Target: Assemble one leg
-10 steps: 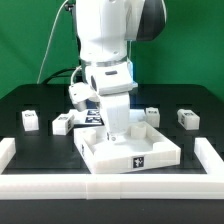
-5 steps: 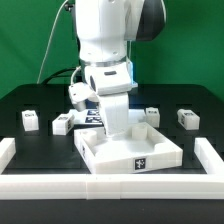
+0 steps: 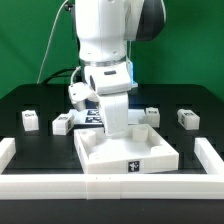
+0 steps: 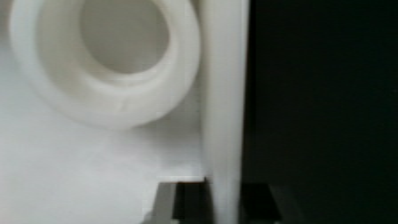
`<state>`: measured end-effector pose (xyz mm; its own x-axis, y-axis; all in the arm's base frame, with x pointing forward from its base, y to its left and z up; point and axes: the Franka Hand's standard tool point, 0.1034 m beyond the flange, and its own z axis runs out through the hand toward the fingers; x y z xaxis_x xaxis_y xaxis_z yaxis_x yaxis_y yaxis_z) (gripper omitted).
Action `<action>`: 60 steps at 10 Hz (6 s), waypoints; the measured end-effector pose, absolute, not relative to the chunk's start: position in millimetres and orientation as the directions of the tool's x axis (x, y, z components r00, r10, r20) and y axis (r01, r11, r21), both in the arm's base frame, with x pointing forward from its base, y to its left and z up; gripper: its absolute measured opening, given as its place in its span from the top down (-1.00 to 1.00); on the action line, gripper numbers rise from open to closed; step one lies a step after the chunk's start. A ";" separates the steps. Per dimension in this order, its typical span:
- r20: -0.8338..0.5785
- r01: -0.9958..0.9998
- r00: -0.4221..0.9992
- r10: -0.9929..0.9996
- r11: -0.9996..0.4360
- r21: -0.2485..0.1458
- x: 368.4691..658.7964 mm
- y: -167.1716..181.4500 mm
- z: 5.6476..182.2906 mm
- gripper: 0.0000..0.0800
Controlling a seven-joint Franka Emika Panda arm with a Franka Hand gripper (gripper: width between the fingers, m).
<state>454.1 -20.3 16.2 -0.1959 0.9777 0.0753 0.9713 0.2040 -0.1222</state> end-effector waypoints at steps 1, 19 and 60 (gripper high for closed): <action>0.075 0.971 -0.196 0.978 0.204 -0.122 454.1 -20.3 16.2 0.85; 0.041 0.997 0.022 0.999 -0.019 -0.071 491.5 57.2 19.4 0.32; -0.270 0.121 0.955 0.126 -0.992 -0.038 388.4 177.5 33.4 -0.62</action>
Offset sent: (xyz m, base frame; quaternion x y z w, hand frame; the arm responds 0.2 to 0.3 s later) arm 0.0031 0.0274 -0.0047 -0.0280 -0.0219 0.0783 0.9963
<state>388.4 177.5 33.4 0.9545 0.1263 -0.2700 0.1205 -0.9920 -0.0380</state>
